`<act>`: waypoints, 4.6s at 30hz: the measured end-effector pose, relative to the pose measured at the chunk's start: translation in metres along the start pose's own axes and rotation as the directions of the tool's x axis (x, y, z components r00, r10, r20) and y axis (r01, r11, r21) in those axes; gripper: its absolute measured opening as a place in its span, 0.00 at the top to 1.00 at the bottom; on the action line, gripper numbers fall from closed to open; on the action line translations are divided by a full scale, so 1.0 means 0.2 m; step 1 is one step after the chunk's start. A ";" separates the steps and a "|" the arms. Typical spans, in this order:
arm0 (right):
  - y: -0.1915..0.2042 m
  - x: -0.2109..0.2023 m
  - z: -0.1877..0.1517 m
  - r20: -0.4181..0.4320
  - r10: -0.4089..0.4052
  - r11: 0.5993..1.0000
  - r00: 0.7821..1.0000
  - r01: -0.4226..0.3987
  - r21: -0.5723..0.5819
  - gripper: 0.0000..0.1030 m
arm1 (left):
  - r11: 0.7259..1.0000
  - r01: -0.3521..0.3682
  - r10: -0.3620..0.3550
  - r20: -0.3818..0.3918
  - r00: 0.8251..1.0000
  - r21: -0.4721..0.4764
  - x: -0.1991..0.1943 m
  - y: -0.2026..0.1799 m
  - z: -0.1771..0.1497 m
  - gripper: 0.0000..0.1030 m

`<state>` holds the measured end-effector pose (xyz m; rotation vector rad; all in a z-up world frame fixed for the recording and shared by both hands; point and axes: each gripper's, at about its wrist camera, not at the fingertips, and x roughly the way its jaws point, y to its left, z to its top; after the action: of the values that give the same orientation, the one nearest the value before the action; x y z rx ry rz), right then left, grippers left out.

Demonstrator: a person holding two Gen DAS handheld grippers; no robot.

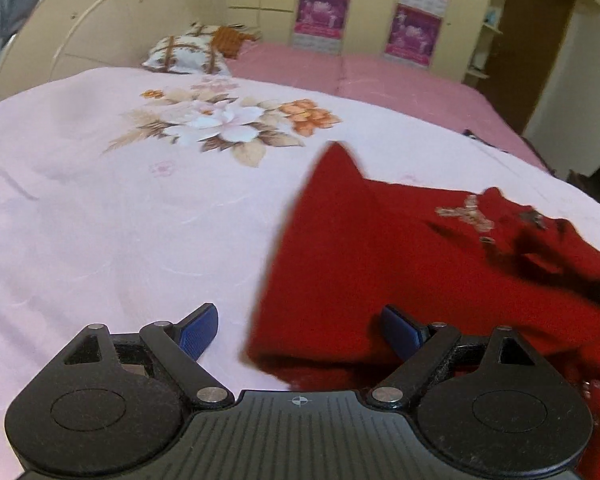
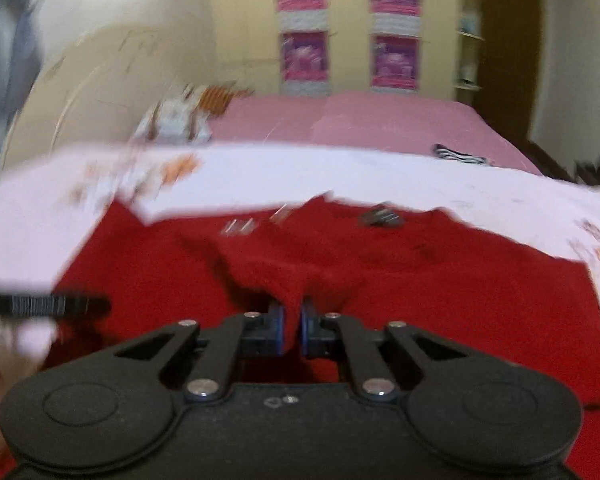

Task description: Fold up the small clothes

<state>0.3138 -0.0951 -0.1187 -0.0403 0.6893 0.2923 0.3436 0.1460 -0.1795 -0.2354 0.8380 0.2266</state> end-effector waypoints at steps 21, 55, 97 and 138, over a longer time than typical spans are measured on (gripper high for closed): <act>-0.82 -0.12 -0.13 -0.046 -0.096 0.899 0.994 0.107 0.425 0.93 | 1.000 0.006 -0.006 0.039 0.999 0.006 0.00 -0.11 -0.03 0.15; -0.85 0.04 0.00 -0.083 -0.185 0.970 0.979 0.196 0.144 0.70 | 1.000 -0.004 0.004 0.072 0.997 0.001 0.03 -0.25 0.07 0.15; -0.39 -0.62 -0.64 -0.173 0.021 0.989 0.985 -0.046 -0.143 0.72 | 0.971 0.041 -0.037 -0.023 0.999 0.237 -0.70 -0.35 -0.85 0.15; 0.03 -1.09 -1.02 -0.197 -0.141 0.990 0.970 0.139 -0.023 0.53 | 0.927 0.132 -0.124 -0.046 0.991 0.350 -1.04 -0.12 -1.17 0.06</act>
<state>0.0252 -0.1708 -0.1373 -0.1280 0.8786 0.1568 0.0498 0.0321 -0.1707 0.0454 0.8679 -0.0517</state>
